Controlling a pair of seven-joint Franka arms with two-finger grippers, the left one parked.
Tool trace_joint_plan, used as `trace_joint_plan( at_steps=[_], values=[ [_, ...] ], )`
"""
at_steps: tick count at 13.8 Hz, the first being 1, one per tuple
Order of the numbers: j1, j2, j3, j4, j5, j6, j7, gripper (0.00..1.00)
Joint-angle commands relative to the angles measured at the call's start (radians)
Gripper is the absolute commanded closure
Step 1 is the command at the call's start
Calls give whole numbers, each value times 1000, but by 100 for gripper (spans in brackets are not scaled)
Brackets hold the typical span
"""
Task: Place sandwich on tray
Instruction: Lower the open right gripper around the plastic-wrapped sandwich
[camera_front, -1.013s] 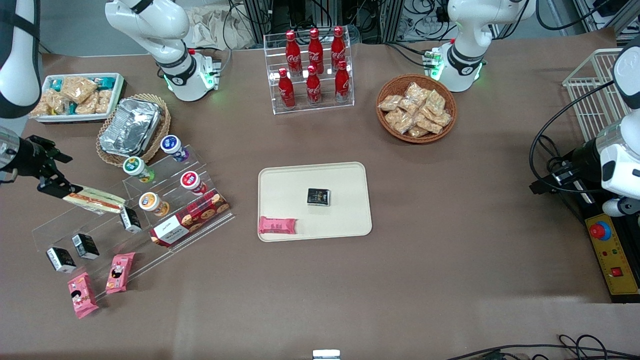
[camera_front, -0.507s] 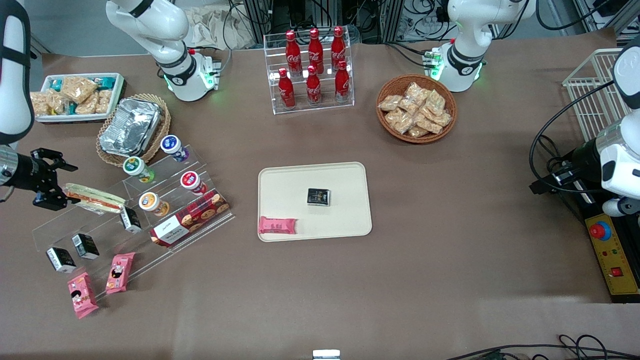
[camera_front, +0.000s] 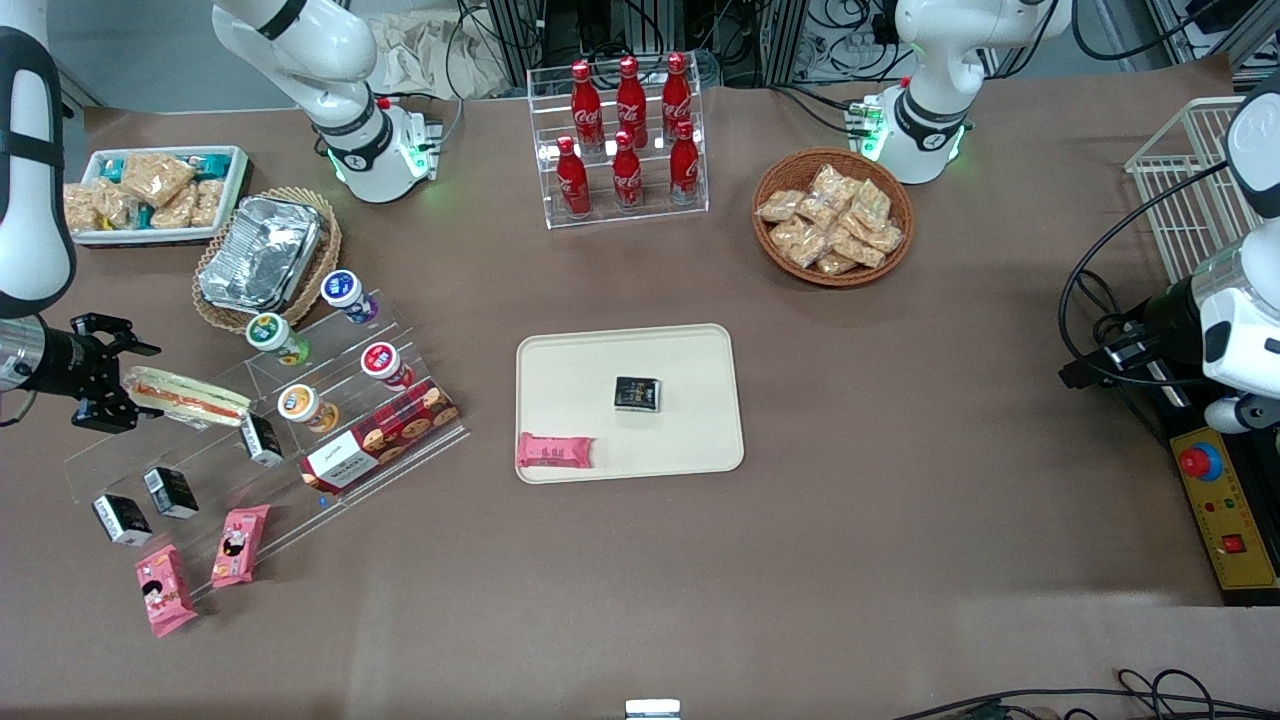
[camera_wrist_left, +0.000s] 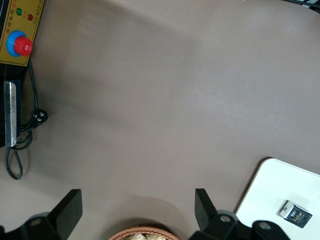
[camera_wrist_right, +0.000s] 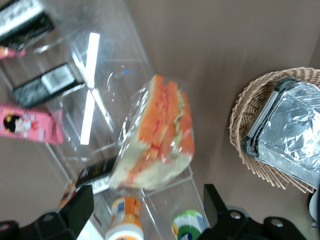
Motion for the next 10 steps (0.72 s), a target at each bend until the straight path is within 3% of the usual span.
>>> trace_joint_plan(
  at_steps=[1, 8, 10],
  values=[
    [-27, 17, 7, 6, -27, 22, 90, 2],
    [-41, 27, 7, -32, -24, 68, 196, 3],
    [-39, 19, 7, -52, -16, 78, 196, 10]
  ],
)
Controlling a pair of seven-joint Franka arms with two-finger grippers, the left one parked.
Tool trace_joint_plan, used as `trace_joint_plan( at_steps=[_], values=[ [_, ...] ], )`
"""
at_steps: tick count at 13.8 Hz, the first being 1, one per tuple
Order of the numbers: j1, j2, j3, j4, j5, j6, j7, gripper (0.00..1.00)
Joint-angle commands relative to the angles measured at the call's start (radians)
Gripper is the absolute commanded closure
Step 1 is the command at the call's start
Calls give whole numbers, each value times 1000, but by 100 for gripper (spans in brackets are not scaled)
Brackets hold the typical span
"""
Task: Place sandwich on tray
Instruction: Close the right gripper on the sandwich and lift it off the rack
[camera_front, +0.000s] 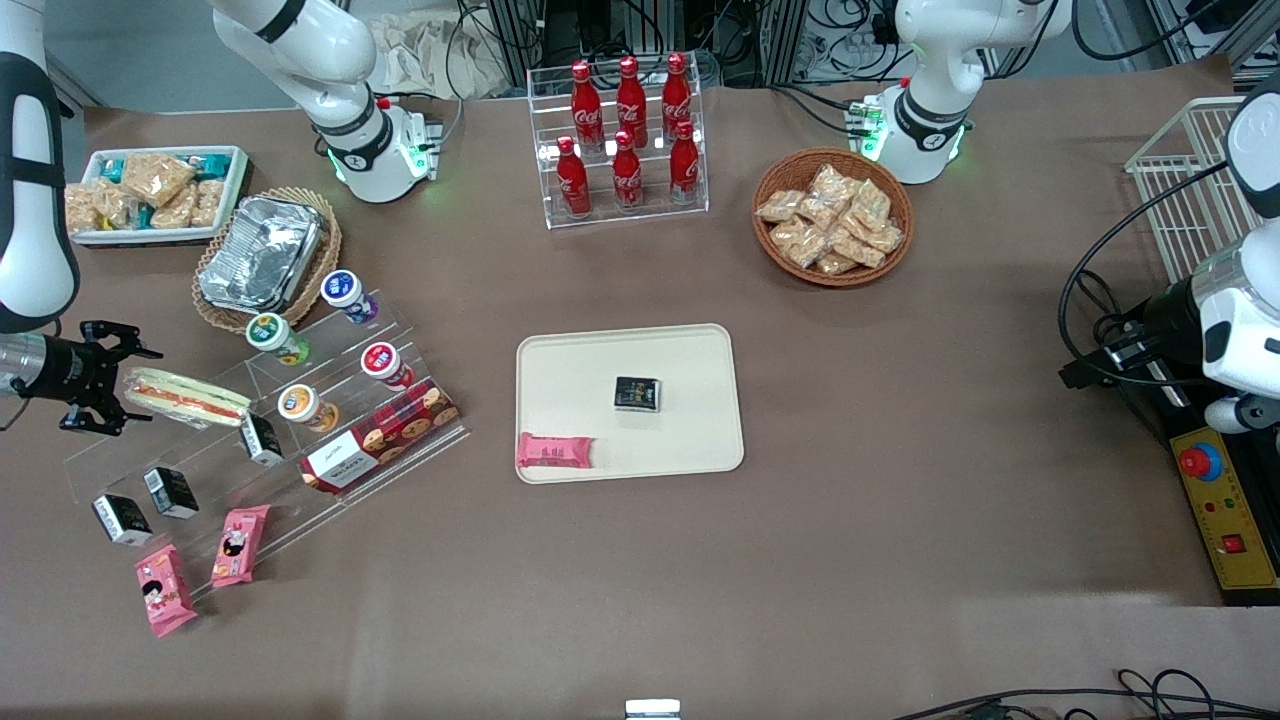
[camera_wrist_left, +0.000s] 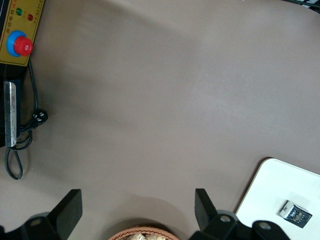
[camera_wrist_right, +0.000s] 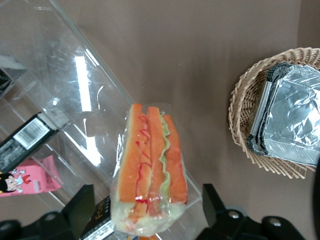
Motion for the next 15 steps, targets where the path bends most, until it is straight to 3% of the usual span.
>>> trace_joint_plan(
  at_steps=[1, 6, 7, 9, 11, 15],
  values=[
    [-8, -20, 10, -39, -9, 40, 20, 22],
    [-11, -26, 12, -39, -3, 76, 17, 71],
    [-11, -26, 12, -38, 3, 80, 12, 77],
    [-11, -29, 12, -31, 5, 80, 12, 77],
    [-8, -49, 13, -19, 20, 111, 20, 84],
    [-2, -90, 19, 27, 36, 102, 20, 84]
  ],
)
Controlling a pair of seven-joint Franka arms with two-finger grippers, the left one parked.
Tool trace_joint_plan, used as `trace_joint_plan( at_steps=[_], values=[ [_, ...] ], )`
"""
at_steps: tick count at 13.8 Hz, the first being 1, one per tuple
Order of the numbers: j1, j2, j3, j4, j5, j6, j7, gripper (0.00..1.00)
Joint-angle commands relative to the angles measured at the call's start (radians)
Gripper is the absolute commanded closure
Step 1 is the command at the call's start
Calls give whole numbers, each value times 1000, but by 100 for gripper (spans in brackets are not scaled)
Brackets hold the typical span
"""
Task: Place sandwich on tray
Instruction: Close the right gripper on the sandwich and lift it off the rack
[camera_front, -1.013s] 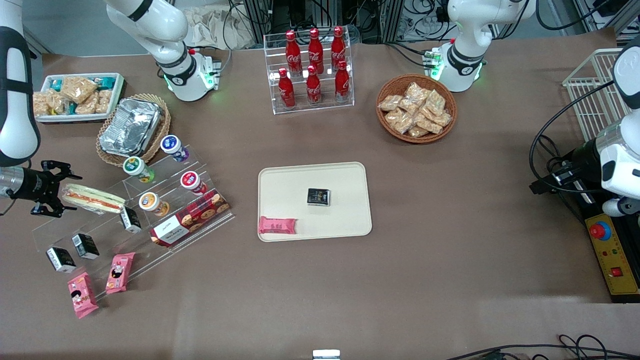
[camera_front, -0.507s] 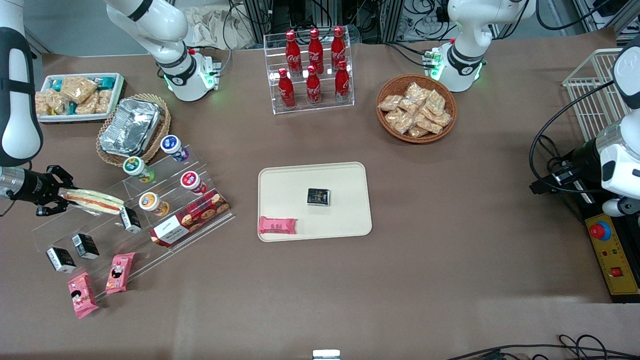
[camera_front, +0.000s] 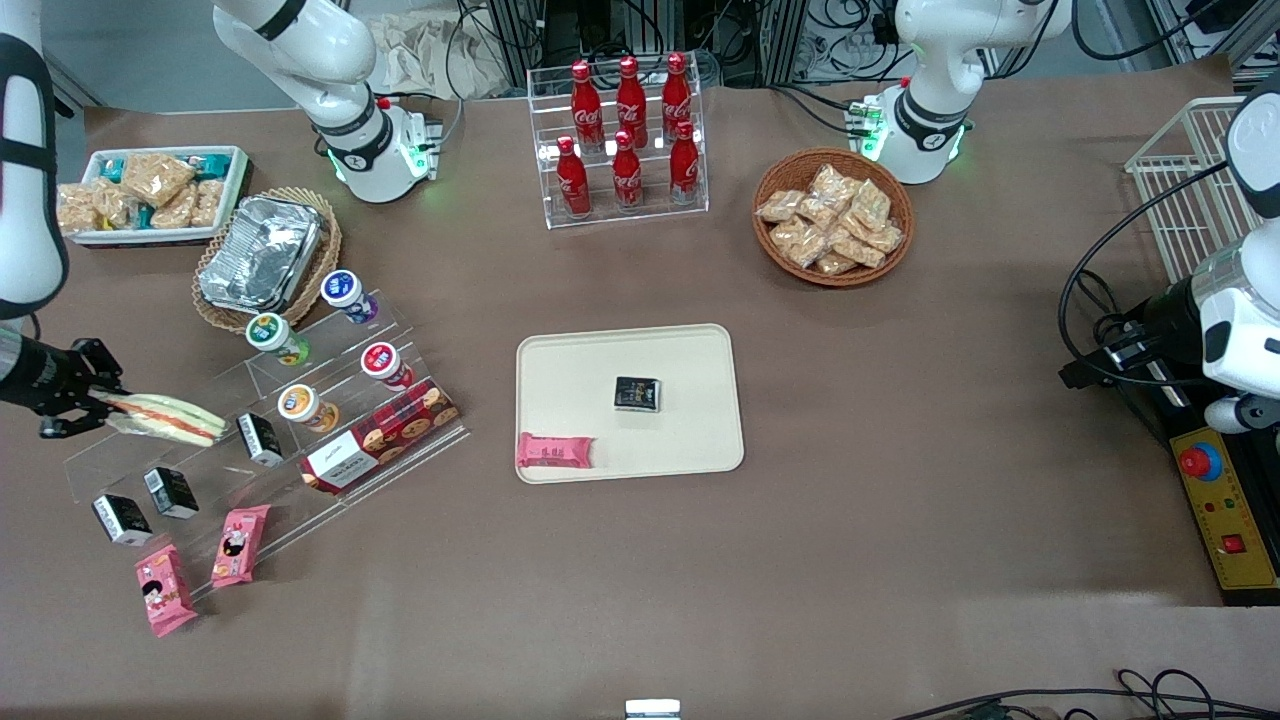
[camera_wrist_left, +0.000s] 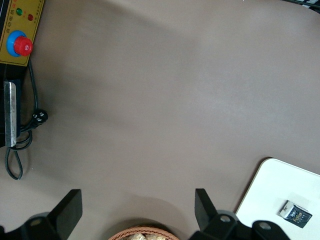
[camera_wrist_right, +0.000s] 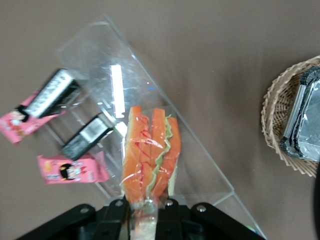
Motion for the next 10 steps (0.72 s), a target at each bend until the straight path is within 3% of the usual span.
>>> trace_joint_plan(
  at_steps=[1, 6, 10],
  values=[
    [1, -55, 20, 17, 19, -8, 13, 84],
    [103, -106, 63, 41, 24, -32, 39, 84],
    [296, -100, 62, 51, 62, -48, 0, 83]
  ],
)
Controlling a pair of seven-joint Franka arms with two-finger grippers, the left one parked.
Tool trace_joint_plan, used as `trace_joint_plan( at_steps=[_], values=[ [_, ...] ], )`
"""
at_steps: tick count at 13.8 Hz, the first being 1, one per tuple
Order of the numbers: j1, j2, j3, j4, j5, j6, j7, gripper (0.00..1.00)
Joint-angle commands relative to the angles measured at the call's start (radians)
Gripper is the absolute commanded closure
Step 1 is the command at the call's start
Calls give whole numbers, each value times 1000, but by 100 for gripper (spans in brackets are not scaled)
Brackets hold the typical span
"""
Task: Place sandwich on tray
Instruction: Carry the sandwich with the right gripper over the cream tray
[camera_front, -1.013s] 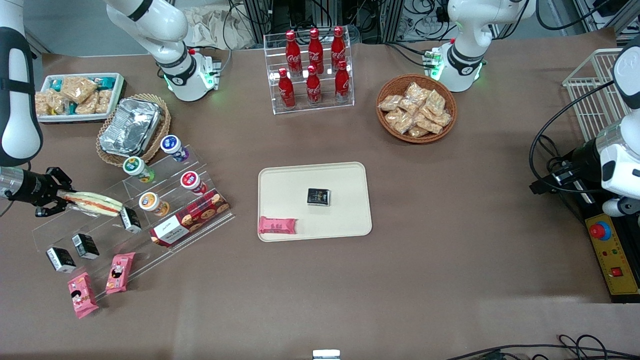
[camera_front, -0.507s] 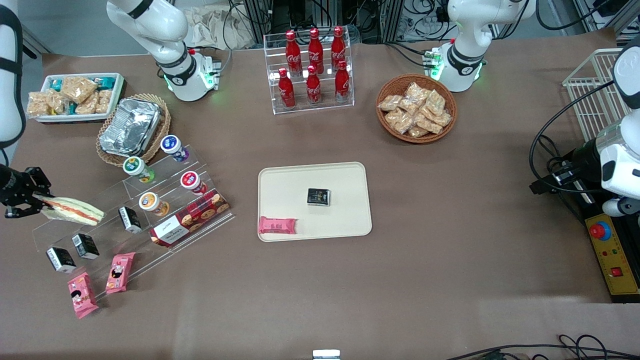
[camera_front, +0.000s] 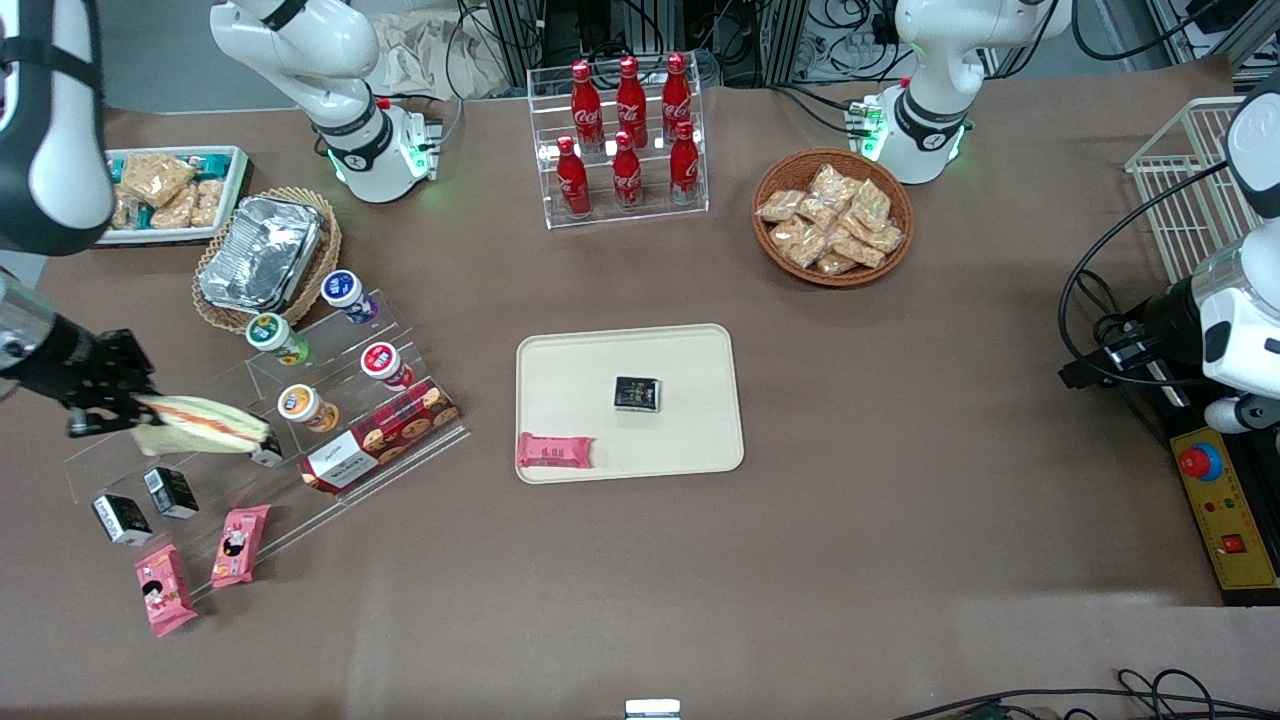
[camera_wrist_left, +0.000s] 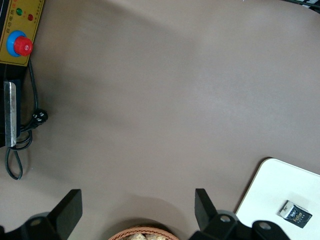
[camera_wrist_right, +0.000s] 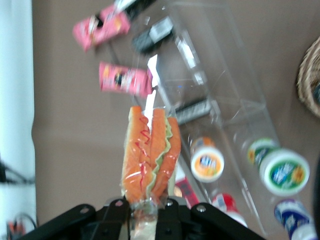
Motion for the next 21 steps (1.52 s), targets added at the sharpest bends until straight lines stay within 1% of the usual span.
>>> trace_joint_plan(
  at_steps=[1, 3, 5, 7, 8, 11, 13, 16, 19, 21],
  values=[
    [138, 10, -8, 24, 22, -31, -4, 83],
    [219, 12, -8, 44, 29, -52, 86, 82],
    [299, 12, -9, 47, 29, -55, 129, 82],
    [368, 24, -9, 67, 22, -54, 232, 82],
    [419, 47, -9, 79, 17, -51, 272, 83],
    [528, 142, -11, 137, 16, -42, 344, 83],
    [566, 213, -9, 169, 17, -28, 412, 84],
    [657, 319, -14, 229, 3, 46, 527, 83],
    [669, 401, -11, 246, 5, 121, 567, 82],
    [701, 444, -14, 246, 2, 181, 605, 82]
  ],
)
